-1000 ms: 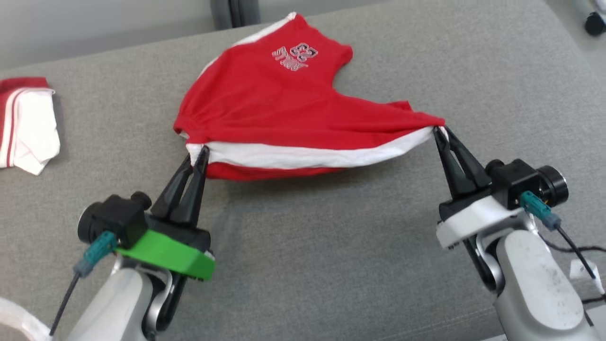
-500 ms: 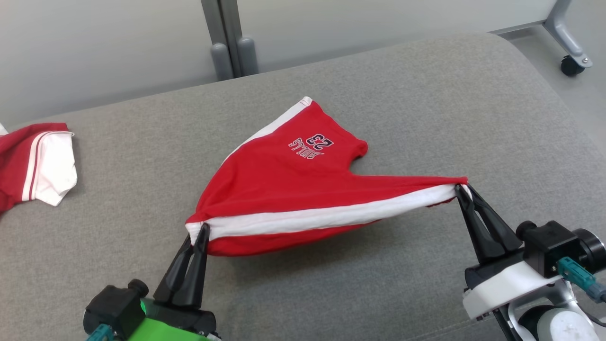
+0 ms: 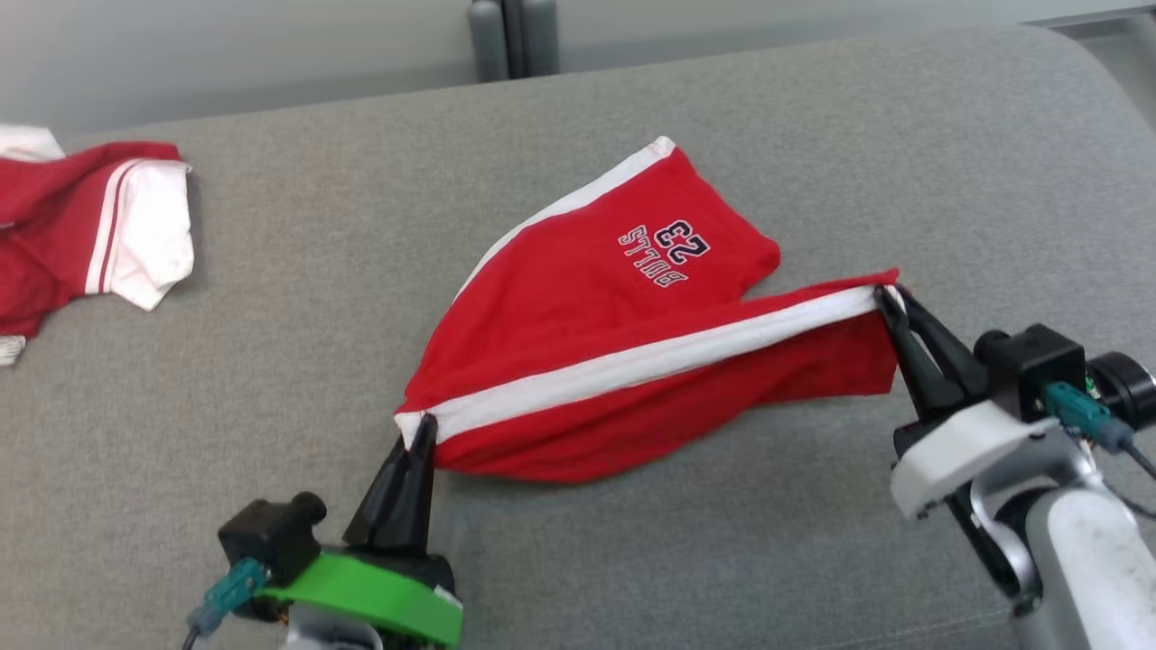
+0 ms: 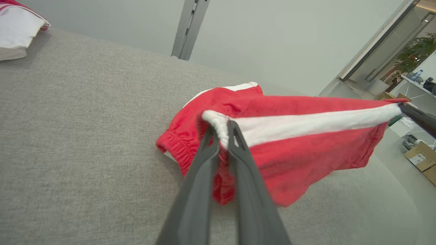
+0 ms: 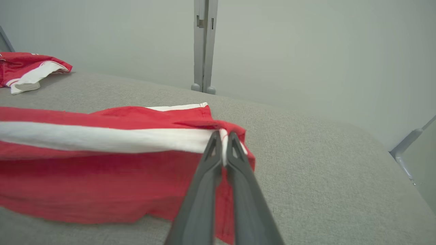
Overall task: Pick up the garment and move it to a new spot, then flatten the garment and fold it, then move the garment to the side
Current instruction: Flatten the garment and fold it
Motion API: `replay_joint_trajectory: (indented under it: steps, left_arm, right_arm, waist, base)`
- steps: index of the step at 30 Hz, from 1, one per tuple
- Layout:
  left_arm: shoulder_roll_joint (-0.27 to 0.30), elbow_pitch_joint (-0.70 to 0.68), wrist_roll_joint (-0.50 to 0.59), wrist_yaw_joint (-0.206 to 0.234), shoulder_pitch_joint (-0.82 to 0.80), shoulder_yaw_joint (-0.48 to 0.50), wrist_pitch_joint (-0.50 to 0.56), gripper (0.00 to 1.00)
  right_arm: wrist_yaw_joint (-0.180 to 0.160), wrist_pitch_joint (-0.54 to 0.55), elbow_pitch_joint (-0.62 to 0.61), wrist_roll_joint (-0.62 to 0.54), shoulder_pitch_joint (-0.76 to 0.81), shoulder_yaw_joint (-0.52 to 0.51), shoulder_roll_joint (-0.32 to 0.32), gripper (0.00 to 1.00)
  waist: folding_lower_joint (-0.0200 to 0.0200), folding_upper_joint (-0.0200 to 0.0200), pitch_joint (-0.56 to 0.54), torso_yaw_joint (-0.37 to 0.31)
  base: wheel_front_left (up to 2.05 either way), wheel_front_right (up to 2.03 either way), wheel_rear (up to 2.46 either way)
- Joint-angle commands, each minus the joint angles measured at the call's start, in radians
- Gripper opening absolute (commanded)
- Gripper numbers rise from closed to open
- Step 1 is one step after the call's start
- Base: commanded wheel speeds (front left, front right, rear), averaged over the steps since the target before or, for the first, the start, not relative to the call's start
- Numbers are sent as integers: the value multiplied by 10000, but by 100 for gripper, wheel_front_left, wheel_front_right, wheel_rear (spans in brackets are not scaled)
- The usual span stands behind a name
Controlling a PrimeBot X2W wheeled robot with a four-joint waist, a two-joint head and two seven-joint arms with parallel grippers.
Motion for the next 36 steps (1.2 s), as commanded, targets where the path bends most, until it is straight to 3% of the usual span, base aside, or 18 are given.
replay_joint_trajectory:
  steps: [1, 10, 21, 23, 25, 26, 27, 28, 29, 36]
  left_arm:
    - [-132, 255, -67, 38, -469, 64, 74, 0]
    - [-943, 2154, -209, -140, -2849, -41, 504, 0]
    - [-1476, 3763, -242, -521, -4749, -268, 506, 0]
    - [-1533, 3912, -283, -537, -4914, -309, 456, 0]
    - [-1584, 3990, -332, -557, -5003, -344, 422, 0]
    - [-1603, 4015, -315, -541, -5042, -361, 389, 0]
    - [-1615, 4010, -279, -516, -5063, -370, 332, 16]
    - [-1624, 3996, -230, -494, -5054, -403, 288, 68]
    - [-1630, 3965, -186, -482, -5011, -444, 256, 100]
    - [-1290, 3571, 301, -345, -4374, -598, -82, 100]
  right_arm:
    - [-12, 110, 326, 35, -556, 35, -235, 0]
    - [-12, 824, 2879, 425, -4060, 1458, -1383, 0]
    - [-12, 394, 6294, 729, -7269, 2518, -1677, 0]
    - [-12, 163, 6882, 762, -7687, 2639, -1604, 10]
    - [-12, -96, 7420, 770, -8028, 2748, -1523, 35]
    - [-12, -230, 7735, 809, -8171, 2786, -1452, 90]
    - [-12, -363, 7963, 829, -8283, 2781, -1398, 100]
    - [-12, -521, 8250, 837, -8410, 2804, -1340, 100]
    - [-12, -654, 8511, 831, -8512, 2834, -1306, 100]
    - [-12, -1493, 9776, 1011, -8634, 2923, -1187, 100]
  waist:
    - [0, 0, 739, 772]
    - [0, 0, 1890, 1837]
    - [0, 0, 2640, 2262]
    - [0, 0, 2673, 2304]
    - [0, 0, 2682, 2334]
    - [0, 0, 2676, 2344]
    - [0, 0, 2665, 2350]
    - [0, 0, 2641, 2359]
    - [0, 0, 2605, 2378]
    - [0, 0, 2119, 2401]
  base:
    - [0, 0, 0]
    - [0, 0, 0]
    - [0, 0, 0]
    - [0, 0, 0]
    - [0, 0, 0]
    - [0, 0, 0]
    - [0, 0, 0]
    - [0, 0, 0]
    - [0, 0, 0]
    - [0, 0, 0]
